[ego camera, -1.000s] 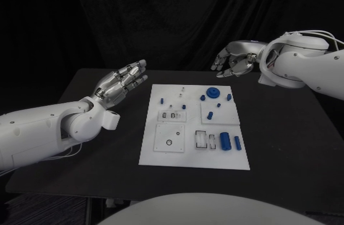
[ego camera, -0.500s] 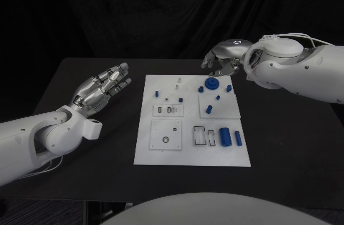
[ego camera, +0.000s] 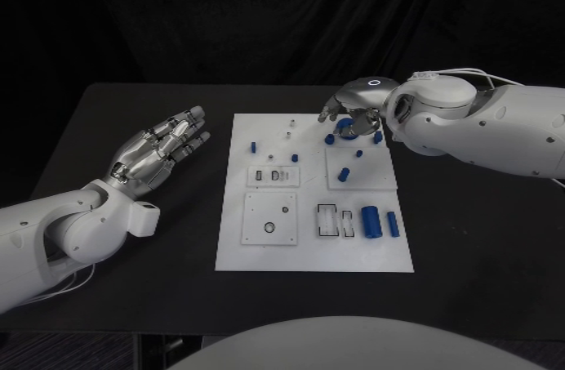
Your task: Assemble the parts on the task board
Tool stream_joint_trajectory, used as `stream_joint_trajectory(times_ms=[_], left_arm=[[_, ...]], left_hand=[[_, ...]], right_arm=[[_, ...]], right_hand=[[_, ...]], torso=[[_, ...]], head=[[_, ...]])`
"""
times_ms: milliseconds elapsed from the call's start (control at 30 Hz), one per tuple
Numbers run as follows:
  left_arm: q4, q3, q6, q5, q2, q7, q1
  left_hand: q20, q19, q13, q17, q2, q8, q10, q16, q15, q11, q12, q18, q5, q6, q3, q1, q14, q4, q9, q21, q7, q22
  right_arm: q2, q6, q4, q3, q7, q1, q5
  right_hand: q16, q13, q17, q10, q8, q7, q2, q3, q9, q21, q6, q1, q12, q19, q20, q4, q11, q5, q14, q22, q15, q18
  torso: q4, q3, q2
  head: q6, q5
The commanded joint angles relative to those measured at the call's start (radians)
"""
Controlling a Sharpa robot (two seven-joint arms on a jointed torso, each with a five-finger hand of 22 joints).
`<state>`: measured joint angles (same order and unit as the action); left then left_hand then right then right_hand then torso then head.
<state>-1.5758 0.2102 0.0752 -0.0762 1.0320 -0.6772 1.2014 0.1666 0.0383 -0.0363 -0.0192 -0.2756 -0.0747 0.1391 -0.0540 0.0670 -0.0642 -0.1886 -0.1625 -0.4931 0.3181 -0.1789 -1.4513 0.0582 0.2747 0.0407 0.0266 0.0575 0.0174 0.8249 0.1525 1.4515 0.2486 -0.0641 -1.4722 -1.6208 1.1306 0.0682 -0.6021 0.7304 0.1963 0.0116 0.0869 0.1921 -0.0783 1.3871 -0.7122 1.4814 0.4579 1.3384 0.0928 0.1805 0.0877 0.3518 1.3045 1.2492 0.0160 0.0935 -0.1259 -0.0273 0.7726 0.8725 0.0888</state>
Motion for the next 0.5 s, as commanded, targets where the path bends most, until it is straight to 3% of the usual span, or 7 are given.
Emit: stream_joint_trajectory(times_ms=[33, 100, 267, 500], left_arm=[[-0.004, -0.001, 0.021, -0.005, -0.001, -0.157, 0.003], [-0.005, -0.001, 0.022, -0.005, 0.0, -0.154, 0.003], [-0.004, -0.001, 0.026, -0.005, 0.0, -0.151, 0.003], [0.008, 0.0, 0.035, -0.005, -0.005, -0.149, 0.002]], left_hand=[[0.007, -0.002, 0.0, 0.001, 0.0, 0.006, -0.004, 0.004, 0.002, -0.006, 0.001, -0.013, -0.006, 0.002, 0.007, -0.011, -0.003, 0.001, 0.0, 0.0, 0.004, -0.001], [0.008, -0.001, 0.0, 0.0, -0.001, 0.006, -0.004, 0.003, 0.004, -0.007, 0.001, -0.012, -0.006, 0.002, 0.008, -0.012, -0.002, 0.001, 0.0, 0.0, 0.004, -0.001], [0.01, 0.0, 0.0, 0.0, -0.001, 0.006, -0.003, 0.002, 0.006, -0.009, 0.0, -0.012, -0.007, 0.004, 0.011, -0.014, 0.0, 0.0, 0.001, 0.001, 0.005, -0.001], [0.013, 0.002, 0.0, -0.001, -0.001, 0.006, -0.003, 0.001, 0.009, -0.01, 0.0, -0.012, -0.007, 0.003, 0.014, -0.016, 0.002, 0.0, 0.001, 0.003, 0.006, 0.0]], right_arm=[[0.0, 0.011, -0.005, -0.001, -0.011, 0.011, -0.018], [-0.001, 0.007, -0.008, -0.001, -0.012, 0.016, -0.018], [-0.004, 0.005, -0.012, -0.001, -0.013, 0.023, -0.018], [-0.021, 0.015, -0.03, -0.001, -0.011, 0.032, -0.018]], right_hand=[[0.006, 0.002, -0.004, 0.003, -0.004, -0.006, 0.009, 0.006, 0.0, 0.005, 0.0, -0.003, 0.002, 0.007, 0.001, 0.001, 0.001, 0.0, 0.009, 0.002, 0.001, -0.018], [0.006, 0.003, -0.004, 0.003, -0.002, -0.005, 0.009, 0.007, -0.002, 0.005, -0.005, -0.006, 0.003, 0.008, 0.001, 0.002, 0.002, -0.003, 0.01, 0.003, 0.0, -0.018], [0.012, 0.008, -0.015, 0.015, 0.003, -0.003, 0.009, 0.014, -0.008, 0.008, -0.024, -0.01, 0.012, 0.011, 0.002, 0.003, 0.003, 0.0, 0.014, 0.01, -0.001, -0.019], [0.023, 0.017, -0.037, 0.035, 0.018, 0.005, 0.017, 0.034, -0.028, 0.015, -0.07, -0.018, 0.03, 0.02, 0.003, 0.003, 0.004, 0.019, 0.021, 0.027, -0.001, -0.022]], torso=[[-0.0053, 0.0003, 0.008], [-0.0049, 0.0002, 0.007], [-0.0027, -0.0038, 0.005], [-0.0022, -0.0057, 0.003]], head=[[0.0, 0.002], [0.0, 0.001], [0.0, -0.005], [0.0, 0.001]])
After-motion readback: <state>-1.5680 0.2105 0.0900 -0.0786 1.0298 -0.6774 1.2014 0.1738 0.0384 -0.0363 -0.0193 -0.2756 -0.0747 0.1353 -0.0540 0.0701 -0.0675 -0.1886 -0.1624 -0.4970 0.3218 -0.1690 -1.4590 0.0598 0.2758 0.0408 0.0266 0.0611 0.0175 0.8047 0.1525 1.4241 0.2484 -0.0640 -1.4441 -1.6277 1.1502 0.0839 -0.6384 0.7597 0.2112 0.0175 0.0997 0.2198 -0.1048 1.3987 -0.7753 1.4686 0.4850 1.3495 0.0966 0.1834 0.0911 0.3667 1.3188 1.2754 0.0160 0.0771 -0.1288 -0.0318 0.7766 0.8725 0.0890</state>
